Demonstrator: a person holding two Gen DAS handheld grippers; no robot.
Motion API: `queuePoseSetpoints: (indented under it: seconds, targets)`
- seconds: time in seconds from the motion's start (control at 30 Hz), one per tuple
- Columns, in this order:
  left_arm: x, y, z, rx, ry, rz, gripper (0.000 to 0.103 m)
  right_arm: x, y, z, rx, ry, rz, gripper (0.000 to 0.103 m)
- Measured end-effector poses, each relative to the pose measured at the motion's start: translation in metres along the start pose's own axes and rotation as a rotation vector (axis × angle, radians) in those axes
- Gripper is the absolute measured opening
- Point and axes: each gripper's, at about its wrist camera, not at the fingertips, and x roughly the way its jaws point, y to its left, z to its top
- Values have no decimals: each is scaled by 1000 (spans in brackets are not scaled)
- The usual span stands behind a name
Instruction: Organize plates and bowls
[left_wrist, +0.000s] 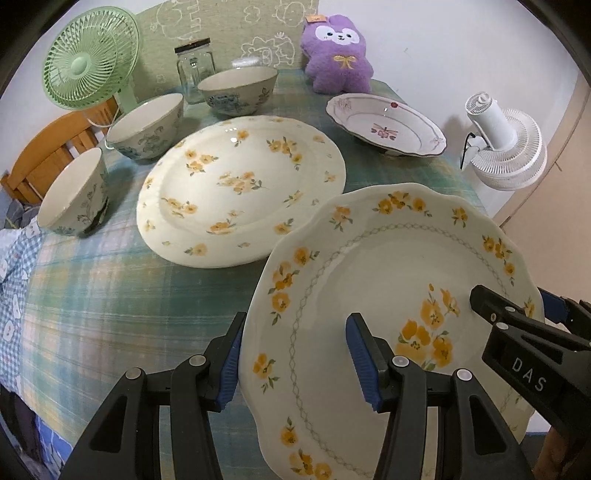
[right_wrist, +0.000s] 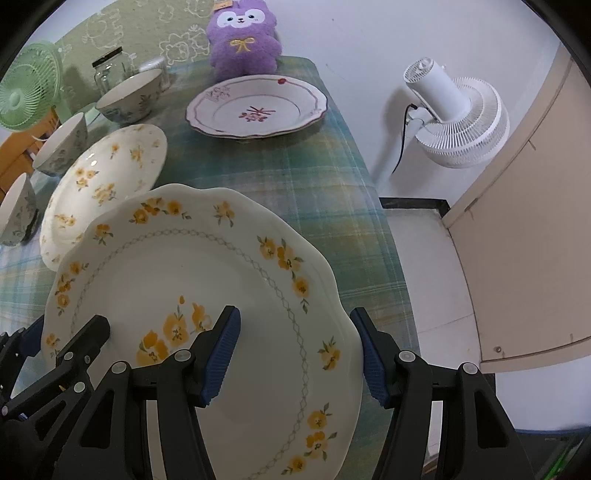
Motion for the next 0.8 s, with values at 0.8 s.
queuePoseSetpoints:
  seconds: [0.8]
  targets:
    - [25, -26, -2, -18, 15, 20, 54, 32, -24, 2, -2, 25, 6, 65]
